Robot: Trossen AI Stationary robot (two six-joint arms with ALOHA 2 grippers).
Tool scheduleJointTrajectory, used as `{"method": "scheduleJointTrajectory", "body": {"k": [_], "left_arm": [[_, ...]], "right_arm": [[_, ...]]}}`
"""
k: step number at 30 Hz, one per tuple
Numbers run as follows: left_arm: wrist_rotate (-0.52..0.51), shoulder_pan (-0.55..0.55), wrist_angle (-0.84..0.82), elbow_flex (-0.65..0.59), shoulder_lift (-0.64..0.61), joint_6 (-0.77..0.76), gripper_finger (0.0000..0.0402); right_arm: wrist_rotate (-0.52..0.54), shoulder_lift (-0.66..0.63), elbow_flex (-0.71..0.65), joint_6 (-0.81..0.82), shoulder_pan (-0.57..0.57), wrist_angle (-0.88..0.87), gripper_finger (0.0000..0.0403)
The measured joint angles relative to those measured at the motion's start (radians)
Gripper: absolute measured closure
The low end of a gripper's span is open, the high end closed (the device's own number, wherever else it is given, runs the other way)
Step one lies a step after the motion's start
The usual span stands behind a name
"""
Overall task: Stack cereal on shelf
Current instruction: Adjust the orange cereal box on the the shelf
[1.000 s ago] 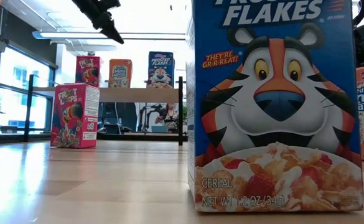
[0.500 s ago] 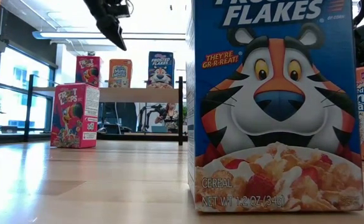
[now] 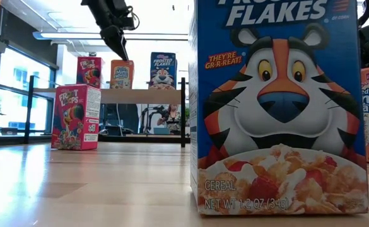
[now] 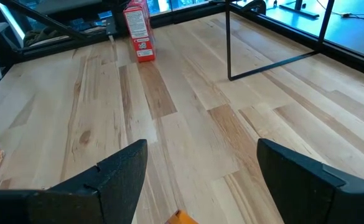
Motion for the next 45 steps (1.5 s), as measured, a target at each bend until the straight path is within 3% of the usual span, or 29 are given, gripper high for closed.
{"method": "scheduleJointTrajectory", "body": {"k": [10, 35, 45], "left_arm": [[0.0, 0.0, -0.025, 0.0, 0.035, -0.001, 0.0107], [-0.003, 0.0, -0.028, 0.0, 0.034, -0.009, 0.0234], [0.001, -0.021, -0.026, 0.0, 0.034, -0.01, 0.0252]], "right_arm": [[-0.001, 0.0, 0.0, 0.0, 0.0, 0.0, 0.0107], [-0.004, 0.0, 0.0, 0.0, 0.0, 0.0, 0.0107], [-0.004, 0.0, 0.0, 0.0, 0.0, 0.0, 0.0107]]}}
